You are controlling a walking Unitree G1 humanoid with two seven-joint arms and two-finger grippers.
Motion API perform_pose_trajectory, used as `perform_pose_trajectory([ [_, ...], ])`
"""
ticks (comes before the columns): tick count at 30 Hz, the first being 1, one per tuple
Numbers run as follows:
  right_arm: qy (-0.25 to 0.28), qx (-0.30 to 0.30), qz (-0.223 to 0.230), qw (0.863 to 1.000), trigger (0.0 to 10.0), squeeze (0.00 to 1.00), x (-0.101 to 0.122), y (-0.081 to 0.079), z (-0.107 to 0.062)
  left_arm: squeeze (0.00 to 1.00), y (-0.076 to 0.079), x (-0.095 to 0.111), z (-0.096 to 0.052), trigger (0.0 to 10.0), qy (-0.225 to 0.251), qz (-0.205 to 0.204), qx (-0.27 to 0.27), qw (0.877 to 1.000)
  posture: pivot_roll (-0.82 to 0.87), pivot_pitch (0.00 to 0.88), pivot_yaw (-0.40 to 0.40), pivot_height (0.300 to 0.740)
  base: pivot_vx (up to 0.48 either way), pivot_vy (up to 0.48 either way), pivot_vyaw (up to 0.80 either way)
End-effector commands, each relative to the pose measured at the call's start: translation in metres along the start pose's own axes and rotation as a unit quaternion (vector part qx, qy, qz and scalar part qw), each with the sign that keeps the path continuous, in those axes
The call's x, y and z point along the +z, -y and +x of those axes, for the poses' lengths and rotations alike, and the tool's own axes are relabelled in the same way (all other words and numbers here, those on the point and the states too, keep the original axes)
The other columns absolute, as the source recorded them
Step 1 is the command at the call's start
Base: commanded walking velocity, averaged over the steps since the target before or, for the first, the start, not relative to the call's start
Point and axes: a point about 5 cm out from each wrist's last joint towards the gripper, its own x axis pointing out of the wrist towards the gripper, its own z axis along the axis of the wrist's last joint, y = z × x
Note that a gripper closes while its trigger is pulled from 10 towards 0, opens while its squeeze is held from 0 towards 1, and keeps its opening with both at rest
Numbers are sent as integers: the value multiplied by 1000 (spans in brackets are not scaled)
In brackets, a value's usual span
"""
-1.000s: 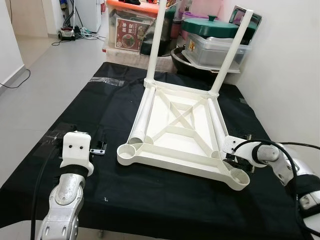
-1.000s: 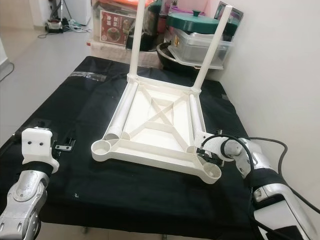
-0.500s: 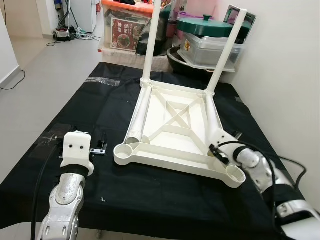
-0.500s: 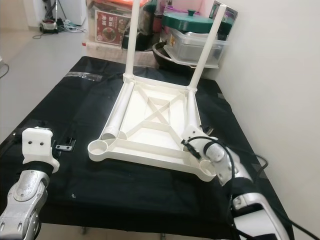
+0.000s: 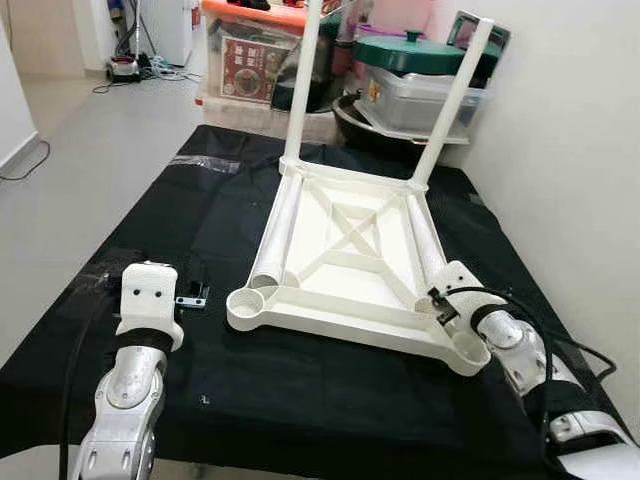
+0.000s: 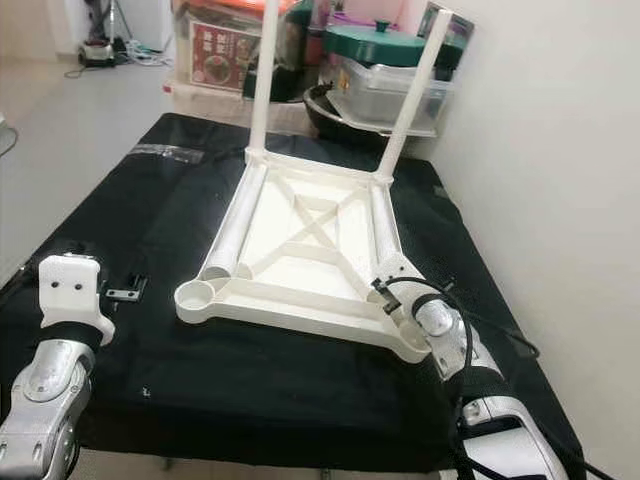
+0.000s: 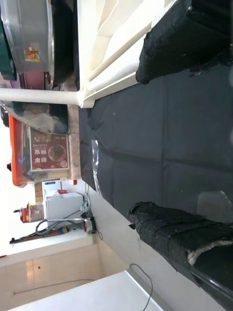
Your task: Building children table
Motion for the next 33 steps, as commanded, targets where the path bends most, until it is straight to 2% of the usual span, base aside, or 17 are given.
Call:
perform_pose_trajectory([
  [1,-9,15,23,1000,0,0,-5,-13,0,0,1,-1,1,10000,1,9,-4,1000,94,0,-173,740,0,0,0],
  [5,9,-3,50,999,0,0,2,-14,1,0,0,0,2,10000,1,10,-3,1000,98,0,-173,740,0,0,0],
  [6,49,0,72,996,0,0,13,-17,1,0,0,0,2,10000,1,11,-3,1000,98,0,-173,740,0,0,0],
  [8,134,34,155,978,0,0,39,-25,-2,0,-1,1,3,10000,3,11,-3,1000,98,0,-166,740,0,0,0],
  [9,134,34,155,978,0,0,39,-25,-2,0,-1,1,3,10000,3,11,-3,1000,98,0,-166,740,0,0,0],
  [10,182,69,196,961,0,0,55,-29,-5,0,-2,2,4,10000,3,-5,1,1000,97,0,-164,740,0,0,0],
  [11,182,69,196,961,0,0,55,-29,-5,0,-2,2,4,10000,3,-5,1,1000,97,0,-164,740,0,0,0],
  [13,243,130,241,931,0,0,77,-32,-14,0,-6,4,6,10000,3,-31,5,1000,96,0,-163,740,0,0,0],
  [14,243,130,241,931,0,0,77,-32,-14,0,-6,4,6,10000,3,-31,5,1000,96,0,-163,740,0,0,0],
  [15,266,164,248,917,0,0,86,-35,-19,0,-9,5,8,10000,5,-42,6,999,96,0,-162,740,0,0,0],
  [17,266,164,248,917,0,0,86,-35,-19,0,-9,5,8,10000,5,-42,6,999,96,0,-162,740,0,0,0],
  [19,301,261,209,893,0,0,97,-45,-36,0,-16,9,11,10000,10,-65,13,998,100,0,-162,740,0,0,0],
  [21,313,298,169,886,0,0,99,-49,-45,0,-20,11,13,10000,12,-72,19,997,100,0,-161,740,0,0,0],
  [25,316,300,159,886,0,0,99,-49,-47,0,-21,11,13,10000,13,-73,21,997,100,0,-161,740,0,0,0],
  [28,325,275,176,887,0,0,103,-33,-45,0,-21,10,13,10000,9,-94,22,995,92,0,-155,740,0,0,0],
  [31,330,269,191,884,0,0,104,-29,-45,0,-21,10,14,10000,7,-109,22,994,91,0,-153,740,0,0,0],
  [33,336,265,242,871,0,0,107,-33,-44,0,-14,13,14,10000,-1,-199,-1,980,101,0,-161,740,0,0,0],
])
